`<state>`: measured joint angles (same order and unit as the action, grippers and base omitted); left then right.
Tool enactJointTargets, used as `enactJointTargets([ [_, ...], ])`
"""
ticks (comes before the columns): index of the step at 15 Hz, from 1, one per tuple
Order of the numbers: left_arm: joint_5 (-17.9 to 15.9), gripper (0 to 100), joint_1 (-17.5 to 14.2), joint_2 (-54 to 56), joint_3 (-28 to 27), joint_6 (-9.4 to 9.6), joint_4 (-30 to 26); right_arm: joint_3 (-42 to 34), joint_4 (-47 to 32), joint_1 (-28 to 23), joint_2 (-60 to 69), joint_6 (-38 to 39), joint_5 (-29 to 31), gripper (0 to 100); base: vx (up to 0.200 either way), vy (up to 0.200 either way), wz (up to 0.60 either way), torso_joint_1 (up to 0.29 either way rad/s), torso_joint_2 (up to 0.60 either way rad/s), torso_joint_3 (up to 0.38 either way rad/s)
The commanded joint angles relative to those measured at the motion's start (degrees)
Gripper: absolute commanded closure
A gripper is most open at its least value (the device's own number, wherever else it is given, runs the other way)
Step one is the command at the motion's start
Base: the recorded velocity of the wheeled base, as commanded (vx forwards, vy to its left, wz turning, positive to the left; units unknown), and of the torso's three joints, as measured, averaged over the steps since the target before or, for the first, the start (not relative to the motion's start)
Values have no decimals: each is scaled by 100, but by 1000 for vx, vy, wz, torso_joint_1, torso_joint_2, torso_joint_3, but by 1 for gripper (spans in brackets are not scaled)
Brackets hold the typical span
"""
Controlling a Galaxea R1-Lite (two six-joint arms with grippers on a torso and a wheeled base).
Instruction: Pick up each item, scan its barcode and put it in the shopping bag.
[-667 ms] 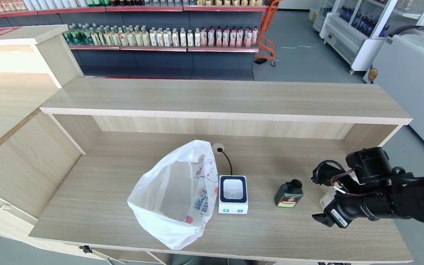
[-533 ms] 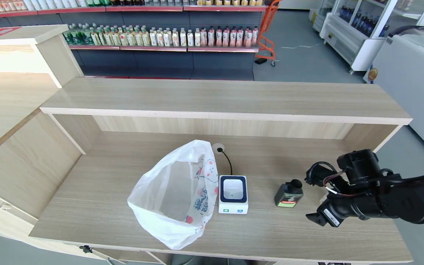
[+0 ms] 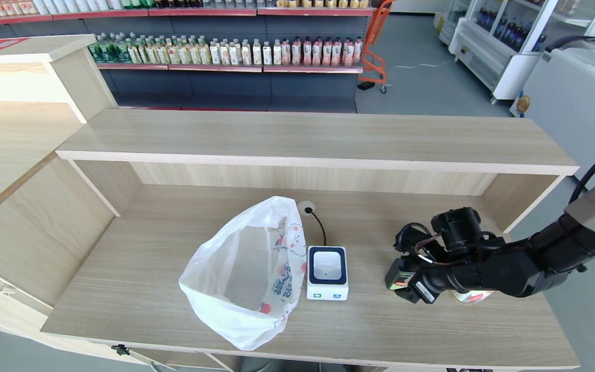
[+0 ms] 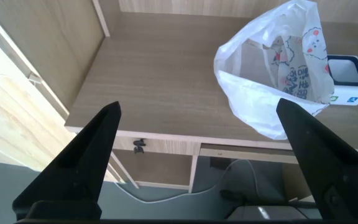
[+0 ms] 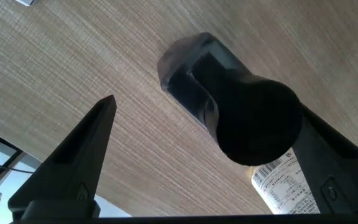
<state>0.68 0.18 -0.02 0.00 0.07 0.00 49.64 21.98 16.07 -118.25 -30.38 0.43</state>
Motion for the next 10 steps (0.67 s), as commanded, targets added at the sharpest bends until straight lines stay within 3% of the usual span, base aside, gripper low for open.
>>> enactJointTargets([
  [1,2,0,-1,2,0,1,0,186,105,63,-304,-3,-8,0,0,0,0,0,0,0],
  [4,2,0,-1,2,0,1,0,371,166,116,-541,-3,-34,0,0,0,0,0,0,0],
  [6,2,0,-1,2,0,1,0,494,184,125,-638,-3,-403,0,0,0,0,0,0,0],
  [7,2,0,-1,2,0,1,0,573,184,134,-682,-3,-438,100,0,0,0,0,0,0],
  [10,2,0,-1,2,0,1,0,582,184,160,-656,23,-447,100,0,0,0,0,0,0],
])
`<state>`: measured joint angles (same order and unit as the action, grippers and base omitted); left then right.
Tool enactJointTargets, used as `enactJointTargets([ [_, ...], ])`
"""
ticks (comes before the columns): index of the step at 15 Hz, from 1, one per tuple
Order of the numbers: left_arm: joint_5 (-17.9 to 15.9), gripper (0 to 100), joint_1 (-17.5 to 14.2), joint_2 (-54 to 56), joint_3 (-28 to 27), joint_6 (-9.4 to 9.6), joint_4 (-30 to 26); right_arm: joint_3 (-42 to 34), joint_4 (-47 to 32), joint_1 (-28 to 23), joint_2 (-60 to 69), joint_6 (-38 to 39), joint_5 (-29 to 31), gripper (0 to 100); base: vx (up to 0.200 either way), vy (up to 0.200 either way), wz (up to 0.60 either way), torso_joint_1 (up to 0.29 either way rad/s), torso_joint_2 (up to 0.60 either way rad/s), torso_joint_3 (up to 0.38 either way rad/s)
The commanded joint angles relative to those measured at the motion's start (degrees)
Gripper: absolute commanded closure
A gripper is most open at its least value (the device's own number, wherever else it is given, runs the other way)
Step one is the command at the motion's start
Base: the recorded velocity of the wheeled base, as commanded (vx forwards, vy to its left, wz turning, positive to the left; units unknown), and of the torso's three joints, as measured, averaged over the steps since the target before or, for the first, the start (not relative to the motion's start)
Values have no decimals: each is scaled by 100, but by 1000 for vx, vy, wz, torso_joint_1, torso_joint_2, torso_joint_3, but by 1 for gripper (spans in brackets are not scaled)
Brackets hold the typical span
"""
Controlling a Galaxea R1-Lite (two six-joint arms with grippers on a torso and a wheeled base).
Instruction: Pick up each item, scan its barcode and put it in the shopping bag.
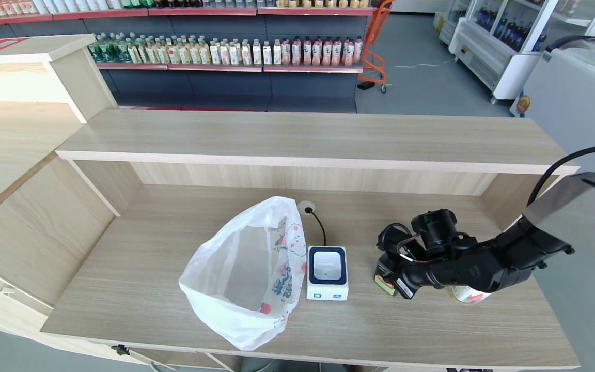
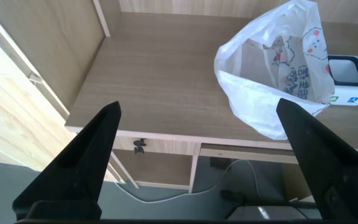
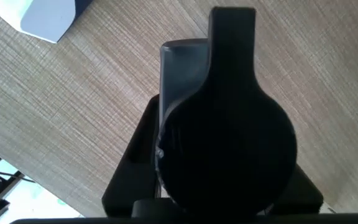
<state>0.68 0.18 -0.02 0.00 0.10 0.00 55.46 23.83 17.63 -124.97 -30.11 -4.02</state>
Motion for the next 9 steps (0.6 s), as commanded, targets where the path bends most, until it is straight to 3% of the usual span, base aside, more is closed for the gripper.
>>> enactJointTargets([
  [1,2,0,-1,2,0,-1,0,0,7,13,78,23,-28,100,0,0,0,0,0,0],
  [5,2,0,-1,2,0,-1,0,-228,7,-14,763,612,-318,100,0,0,0,0,0,0],
  [8,2,0,-1,2,0,-1,0,-773,7,-225,2292,1614,-222,100,0,0,0,0,0,0],
  [9,2,0,-1,2,0,-1,0,-1081,7,-365,2793,1561,-134,100,0,0,0,0,0,0],
])
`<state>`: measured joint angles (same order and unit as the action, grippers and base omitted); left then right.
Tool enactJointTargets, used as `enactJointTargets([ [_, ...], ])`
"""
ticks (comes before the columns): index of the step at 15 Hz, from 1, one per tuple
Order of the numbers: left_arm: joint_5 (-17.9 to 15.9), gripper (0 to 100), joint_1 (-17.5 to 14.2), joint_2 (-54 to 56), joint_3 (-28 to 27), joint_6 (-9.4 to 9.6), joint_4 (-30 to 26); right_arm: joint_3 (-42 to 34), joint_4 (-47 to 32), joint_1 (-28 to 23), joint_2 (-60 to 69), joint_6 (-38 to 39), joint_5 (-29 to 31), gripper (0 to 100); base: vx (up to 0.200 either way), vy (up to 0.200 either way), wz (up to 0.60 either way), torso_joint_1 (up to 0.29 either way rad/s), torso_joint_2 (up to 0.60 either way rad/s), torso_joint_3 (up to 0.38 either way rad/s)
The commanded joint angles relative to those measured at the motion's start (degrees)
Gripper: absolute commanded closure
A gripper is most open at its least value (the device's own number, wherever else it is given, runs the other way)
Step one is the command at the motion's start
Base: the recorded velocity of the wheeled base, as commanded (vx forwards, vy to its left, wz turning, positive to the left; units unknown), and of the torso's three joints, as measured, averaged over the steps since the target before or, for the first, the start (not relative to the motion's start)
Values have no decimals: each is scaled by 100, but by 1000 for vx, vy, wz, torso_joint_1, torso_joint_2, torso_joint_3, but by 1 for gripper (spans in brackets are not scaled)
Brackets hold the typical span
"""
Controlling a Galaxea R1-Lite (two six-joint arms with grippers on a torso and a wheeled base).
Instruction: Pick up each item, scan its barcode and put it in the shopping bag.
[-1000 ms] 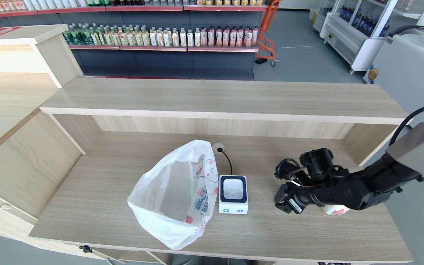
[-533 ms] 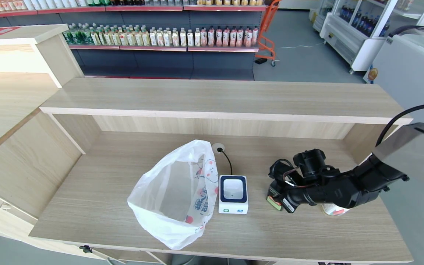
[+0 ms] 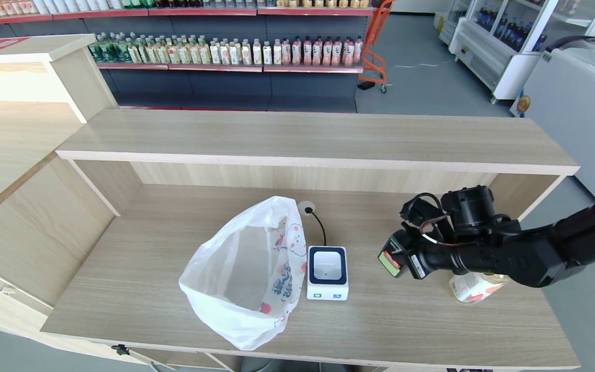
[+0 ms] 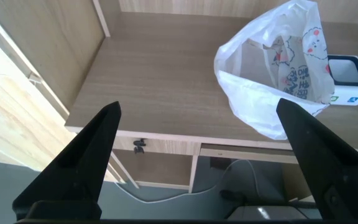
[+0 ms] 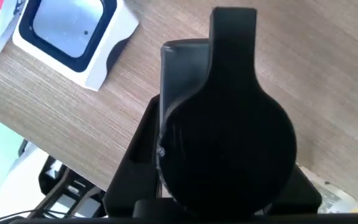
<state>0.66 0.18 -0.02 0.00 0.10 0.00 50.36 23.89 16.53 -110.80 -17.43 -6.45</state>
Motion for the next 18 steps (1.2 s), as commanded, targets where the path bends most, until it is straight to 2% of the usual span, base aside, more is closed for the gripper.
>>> enactJointTargets([
  [1,4,0,-1,2,0,-1,0,-1221,1,-423,2247,-225,170,100,0,0,0,0,0,0],
  [2,4,0,-1,2,0,-1,0,-1415,10,-467,2449,-480,170,100,0,0,0,0,0,0],
  [3,4,0,-1,2,0,-1,0,-2179,230,-581,3240,-1772,170,100,0,0,0,0,0,0],
  [4,4,0,-1,2,0,-1,0,-2470,283,-598,3583,-2678,153,100,0,0,0,0,0,0],
  [5,4,0,-1,2,0,-1,0,-2487,256,-616,3706,-3187,91,100,0,0,0,0,0,0],
  [8,4,0,-1,2,0,-1,0,-2522,239,-581,3390,-7019,-1816,100,0,0,0,0,0,0],
  [10,4,0,-1,2,0,-1,0,-2496,239,-572,2766,-9762,-2774,100,0,0,0,0,0,0],
  [11,4,0,-1,2,0,-1,0,-2434,247,-370,2414,-10825,-3117,100,0,0,0,0,0,0],
  [12,4,0,-1,2,0,-1,0,-2399,265,281,2142,-11475,-3152,100,0,0,0,0,0,0],
  [14,4,0,-1,2,0,-1,0,-2267,256,1256,1808,-12179,-3161,100,0,0,0,0,0,0],
  [15,4,0,-1,2,0,-1,0,-2188,318,1511,1685,-12223,-3161,100,0,0,0,0,0,0],
  [18,4,0,-1,2,0,-1,0,-2188,1249,2047,1227,-12302,-3187,100,0,0,0,0,0,0],
])
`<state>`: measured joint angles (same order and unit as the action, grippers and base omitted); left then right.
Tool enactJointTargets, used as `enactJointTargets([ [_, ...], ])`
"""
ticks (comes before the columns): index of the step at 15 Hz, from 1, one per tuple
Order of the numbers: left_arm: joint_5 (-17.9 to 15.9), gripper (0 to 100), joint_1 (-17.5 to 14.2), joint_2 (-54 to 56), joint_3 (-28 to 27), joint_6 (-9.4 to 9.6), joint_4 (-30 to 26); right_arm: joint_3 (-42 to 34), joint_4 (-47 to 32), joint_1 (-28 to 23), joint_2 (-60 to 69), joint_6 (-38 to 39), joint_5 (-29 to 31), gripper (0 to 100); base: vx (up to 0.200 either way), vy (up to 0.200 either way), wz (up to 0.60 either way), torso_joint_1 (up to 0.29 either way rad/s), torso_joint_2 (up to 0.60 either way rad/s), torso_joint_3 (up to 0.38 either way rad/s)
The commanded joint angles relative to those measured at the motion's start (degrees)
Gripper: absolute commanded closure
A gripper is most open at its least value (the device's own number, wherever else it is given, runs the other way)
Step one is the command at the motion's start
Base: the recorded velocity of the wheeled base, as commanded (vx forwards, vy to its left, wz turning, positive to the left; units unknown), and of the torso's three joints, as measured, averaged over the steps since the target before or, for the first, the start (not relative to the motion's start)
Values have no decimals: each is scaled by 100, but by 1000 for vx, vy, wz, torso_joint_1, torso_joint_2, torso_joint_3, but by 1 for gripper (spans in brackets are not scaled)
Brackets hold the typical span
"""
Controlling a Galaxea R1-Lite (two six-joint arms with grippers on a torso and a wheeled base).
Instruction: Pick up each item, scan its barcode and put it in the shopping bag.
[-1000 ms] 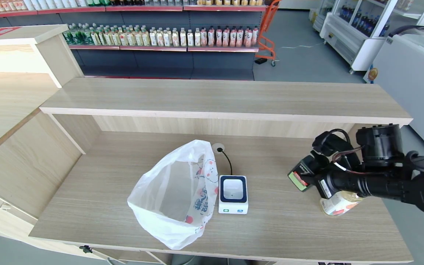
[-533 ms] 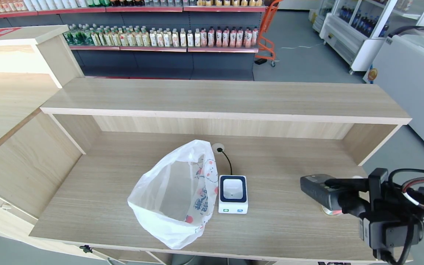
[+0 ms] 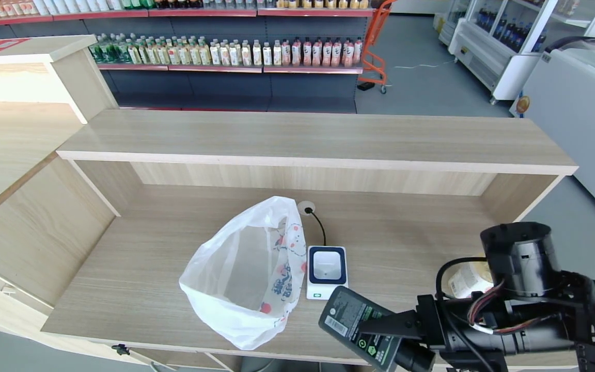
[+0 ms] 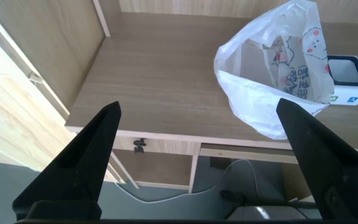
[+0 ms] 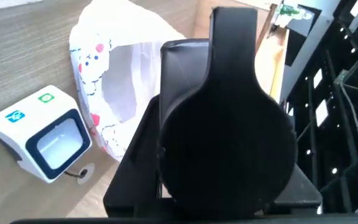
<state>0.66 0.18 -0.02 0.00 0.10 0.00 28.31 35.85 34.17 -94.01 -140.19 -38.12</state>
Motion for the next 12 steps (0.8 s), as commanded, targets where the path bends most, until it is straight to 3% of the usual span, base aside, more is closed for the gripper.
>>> enactJointTargets([
  [1,4,0,-1,2,0,-1,0,26,343,424,-583,-26,-20,100,0,0,0,0,0,0],
  [6,4,0,-1,2,0,-1,0,17,1196,802,-803,-70,-20,100,0,0,0,0,0,0],
  [12,4,0,-1,2,0,-1,0,122,2224,758,-829,-61,6,100,0,0,0,0,0,0],
])
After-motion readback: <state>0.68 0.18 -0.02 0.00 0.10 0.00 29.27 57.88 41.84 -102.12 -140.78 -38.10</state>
